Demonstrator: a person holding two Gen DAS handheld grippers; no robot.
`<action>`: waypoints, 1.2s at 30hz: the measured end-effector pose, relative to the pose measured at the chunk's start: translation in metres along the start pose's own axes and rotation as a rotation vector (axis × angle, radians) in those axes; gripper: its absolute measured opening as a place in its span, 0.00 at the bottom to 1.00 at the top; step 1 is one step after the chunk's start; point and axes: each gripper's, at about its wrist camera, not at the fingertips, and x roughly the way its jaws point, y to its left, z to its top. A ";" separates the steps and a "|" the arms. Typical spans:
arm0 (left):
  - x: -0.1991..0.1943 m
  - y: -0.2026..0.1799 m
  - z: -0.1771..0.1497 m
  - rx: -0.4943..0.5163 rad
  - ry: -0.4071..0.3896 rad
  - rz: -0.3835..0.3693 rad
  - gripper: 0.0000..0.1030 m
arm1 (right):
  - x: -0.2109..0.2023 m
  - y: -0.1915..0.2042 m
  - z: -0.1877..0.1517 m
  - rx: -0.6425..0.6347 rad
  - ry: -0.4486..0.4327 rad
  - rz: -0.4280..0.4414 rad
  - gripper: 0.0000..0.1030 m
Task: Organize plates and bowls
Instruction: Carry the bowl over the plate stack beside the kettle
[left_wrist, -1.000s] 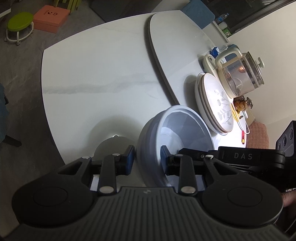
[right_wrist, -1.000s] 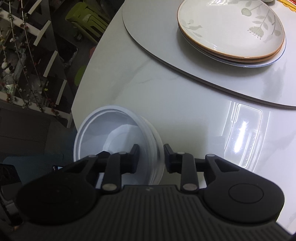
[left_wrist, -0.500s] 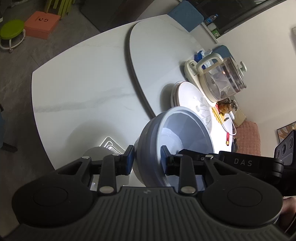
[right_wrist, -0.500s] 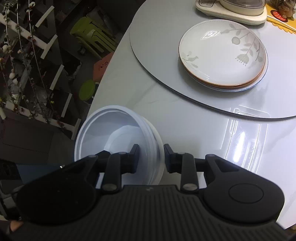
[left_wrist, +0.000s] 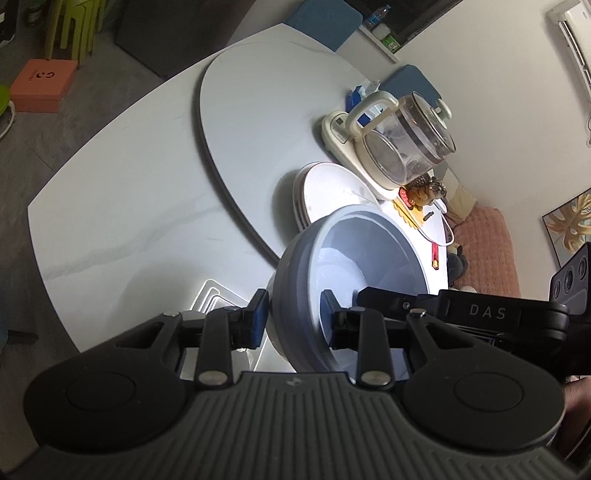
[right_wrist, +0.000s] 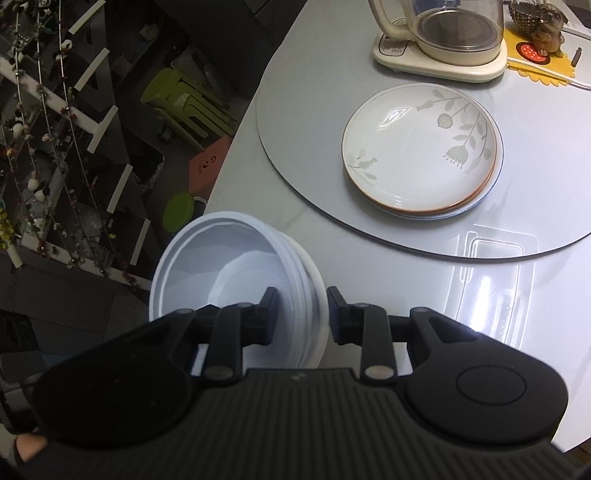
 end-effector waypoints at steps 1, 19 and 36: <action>0.000 -0.002 0.002 0.002 0.000 -0.004 0.34 | -0.001 -0.001 0.002 0.003 -0.004 0.002 0.30; 0.047 -0.050 0.051 0.046 0.000 -0.036 0.34 | -0.017 -0.035 0.055 0.048 -0.096 -0.022 0.30; 0.165 -0.085 0.092 0.055 0.033 -0.009 0.34 | 0.019 -0.110 0.111 0.060 -0.074 -0.031 0.30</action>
